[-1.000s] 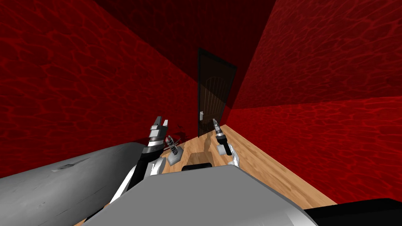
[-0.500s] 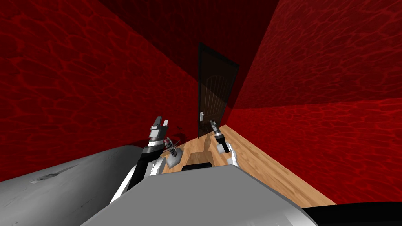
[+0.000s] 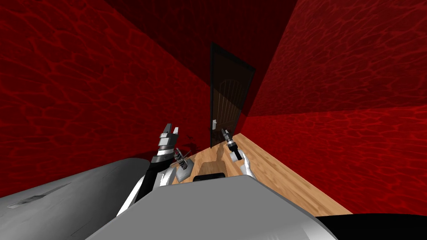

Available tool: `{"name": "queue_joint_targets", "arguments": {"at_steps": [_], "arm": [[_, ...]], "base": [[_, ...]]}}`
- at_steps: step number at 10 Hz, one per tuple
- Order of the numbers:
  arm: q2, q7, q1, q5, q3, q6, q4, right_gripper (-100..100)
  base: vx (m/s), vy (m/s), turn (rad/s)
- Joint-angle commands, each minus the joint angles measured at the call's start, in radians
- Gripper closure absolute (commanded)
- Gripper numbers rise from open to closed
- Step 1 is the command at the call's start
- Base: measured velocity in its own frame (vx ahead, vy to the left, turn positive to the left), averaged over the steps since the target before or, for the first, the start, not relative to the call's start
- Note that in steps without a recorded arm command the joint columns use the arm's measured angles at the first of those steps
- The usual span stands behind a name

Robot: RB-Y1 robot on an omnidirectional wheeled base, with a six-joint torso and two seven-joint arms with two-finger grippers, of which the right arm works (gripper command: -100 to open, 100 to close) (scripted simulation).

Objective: Pull the door open

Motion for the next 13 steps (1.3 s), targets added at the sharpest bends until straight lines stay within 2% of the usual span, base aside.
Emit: {"name": "queue_joint_targets", "arguments": {"at_steps": [1, 2, 9, 13], "arm": [[-0.013, 0.025, -0.028, 0.019, 0.000, -0.007, 0.050, -100], [-0.013, 0.025, -0.028, 0.019, 0.000, -0.007, 0.057, -100], [-0.057, 0.137, -0.145, 0.106, 0.008, -0.016, 0.280, -100], [-0.079, 0.194, -0.204, 0.150, 0.012, -0.021, 0.392, -100]], "base": [[0.085, 0.002, -0.007], [0.060, 0.007, 0.001], [0.089, 0.008, -0.006], [0.092, 0.004, -0.006]]}}
